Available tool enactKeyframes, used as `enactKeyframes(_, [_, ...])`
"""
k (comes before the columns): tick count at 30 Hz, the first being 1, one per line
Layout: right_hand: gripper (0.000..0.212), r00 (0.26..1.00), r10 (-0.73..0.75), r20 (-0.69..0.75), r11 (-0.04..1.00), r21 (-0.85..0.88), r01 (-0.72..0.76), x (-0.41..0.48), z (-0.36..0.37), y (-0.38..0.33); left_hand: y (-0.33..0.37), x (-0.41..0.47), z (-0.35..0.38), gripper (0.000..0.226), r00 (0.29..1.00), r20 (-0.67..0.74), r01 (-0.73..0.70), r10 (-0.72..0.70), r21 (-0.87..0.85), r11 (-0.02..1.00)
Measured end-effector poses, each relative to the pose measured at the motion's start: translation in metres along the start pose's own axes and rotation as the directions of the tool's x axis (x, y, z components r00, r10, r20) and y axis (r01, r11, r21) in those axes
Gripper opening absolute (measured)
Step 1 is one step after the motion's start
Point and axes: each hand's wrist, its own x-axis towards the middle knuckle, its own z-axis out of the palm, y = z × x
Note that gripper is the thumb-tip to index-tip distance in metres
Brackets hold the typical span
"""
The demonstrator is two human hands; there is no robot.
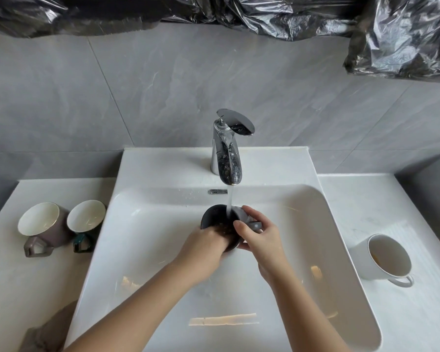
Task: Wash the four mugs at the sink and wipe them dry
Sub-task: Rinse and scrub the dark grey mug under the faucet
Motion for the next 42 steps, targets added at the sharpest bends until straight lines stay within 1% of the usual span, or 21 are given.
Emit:
enactKeyframes(2, [0.049, 1.0, 0.015, -0.009, 1.0, -0.003, -0.015, -0.002, -0.003, -0.001, 0.001, -0.001, 0.0, 0.035, 0.995, 0.085, 0.052, -0.043, -0.107, 0.993])
enactKeyframes(3, [0.051, 1.0, 0.027, -0.007, 0.999, -0.017, -0.028, -0.003, -0.004, -0.003, -0.002, -0.003, 0.001, 0.038, 0.996, 0.086, 0.018, -0.008, -0.114, 0.993])
enactKeyframes(4, [0.055, 0.999, 0.039, 0.003, 0.999, -0.038, -0.039, -0.004, -0.006, -0.006, -0.006, -0.002, 0.001, 0.042, 0.996, 0.041, -0.072, 0.075, -0.063, 0.995])
enactKeyframes(5, [0.059, 0.999, 0.051, 0.014, 0.997, -0.061, -0.05, -0.002, -0.008, -0.008, -0.01, -0.001, -0.003, 0.043, 0.988, 0.0, -0.155, 0.156, 0.052, 0.986])
enactKeyframes(6, [0.06, 0.998, 0.063, 0.019, 0.995, -0.078, -0.062, -0.001, -0.009, -0.01, -0.015, 0.001, -0.004, 0.041, 0.979, -0.017, -0.197, 0.204, 0.192, 0.961])
enactKeyframes(8, [0.052, 0.998, 0.065, 0.014, 0.996, -0.057, -0.064, -0.001, -0.009, -0.011, -0.02, 0.002, -0.006, 0.034, 0.97, -0.061, -0.208, 0.236, 0.292, 0.934])
enactKeyframes(10, [0.048, 0.998, 0.056, 0.017, 0.997, 0.048, -0.056, -0.007, -0.004, -0.007, -0.015, 0.003, -0.005, 0.023, 0.963, -0.087, -0.225, 0.256, 0.264, 0.938])
enactKeyframes(13, [0.063, 0.995, 0.087, 0.044, 0.977, 0.194, -0.094, -0.015, 0.0, 0.004, -0.008, -0.003, 0.009, 0.016, 0.957, -0.146, -0.23, 0.252, 0.149, 0.962])
enactKeyframes(15, [0.067, 0.992, 0.115, 0.059, 0.97, 0.209, -0.125, -0.016, -0.002, 0.006, -0.007, -0.005, 0.014, 0.02, 0.963, -0.131, -0.22, 0.236, 0.124, 0.968])
enactKeyframes(17, [0.059, 0.989, 0.121, 0.084, 0.982, 0.134, -0.131, -0.014, -0.005, 0.005, -0.01, -0.007, 0.016, 0.022, 0.972, -0.101, -0.189, 0.21, 0.187, 0.964])
enactKeyframes(18, [0.056, 0.989, 0.115, 0.098, 0.988, 0.089, -0.123, -0.014, -0.005, 0.006, -0.012, -0.005, 0.017, 0.028, 0.981, -0.095, -0.149, 0.172, 0.209, 0.966])
enactKeyframes(19, [0.055, 0.988, 0.108, 0.107, 0.992, 0.05, -0.114, -0.014, -0.003, 0.007, -0.013, -0.003, 0.017, 0.043, 0.99, -0.067, -0.111, 0.127, 0.203, 0.973])
enactKeyframes(21, [0.052, 0.991, 0.085, 0.105, 0.996, 0.003, -0.086, -0.013, 0.0, 0.007, -0.012, 0.0, 0.017, 0.067, 0.995, 0.045, -0.099, 0.093, 0.156, 0.983])
enactKeyframes(23, [0.05, 0.994, 0.065, 0.093, 0.998, -0.012, -0.064, -0.012, 0.001, 0.008, -0.005, 0.0, 0.012, 0.069, 0.985, 0.131, -0.129, 0.111, 0.135, 0.982])
enactKeyframes(27, [0.051, 0.994, 0.069, 0.085, 0.997, -0.029, -0.067, -0.011, -0.004, 0.008, -0.005, -0.004, 0.009, 0.075, 0.988, 0.134, -0.09, 0.081, 0.064, 0.994])
enactKeyframes(28, [0.052, 0.993, 0.077, 0.091, 0.997, -0.017, -0.076, -0.011, -0.004, 0.007, -0.006, -0.004, 0.006, 0.073, 0.99, 0.116, -0.094, 0.084, 0.089, 0.992])
enactKeyframes(30, [0.054, 0.991, 0.094, 0.092, 0.995, 0.031, -0.097, -0.01, -0.003, 0.005, -0.012, 0.0, 0.002, 0.061, 0.988, 0.084, -0.149, 0.131, 0.253, 0.956])
enactKeyframes(32, [0.049, 0.994, 0.086, 0.063, 0.994, 0.059, -0.09, -0.01, 0.001, 0.004, -0.013, 0.004, -0.008, 0.054, 0.985, 0.097, -0.169, 0.142, 0.388, 0.906])
enactKeyframes(33, [0.048, 0.996, 0.077, 0.045, 0.996, 0.05, -0.079, -0.011, 0.004, 0.002, -0.012, 0.005, -0.011, 0.058, 0.984, 0.124, -0.167, 0.129, 0.389, 0.906])
enactKeyframes(37, [0.052, 0.999, 0.035, 0.011, 0.999, -0.001, -0.035, -0.009, 0.012, -0.002, 0.0, 0.01, -0.019, 0.072, 0.985, 0.16, -0.095, 0.071, 0.148, 0.984])
enactKeyframes(42, [0.055, 0.999, 0.04, 0.028, 0.999, 0.005, -0.04, -0.005, 0.008, -0.007, 0.0, 0.004, -0.021, 0.081, 0.985, 0.17, -0.034, 0.028, 0.032, 0.999])
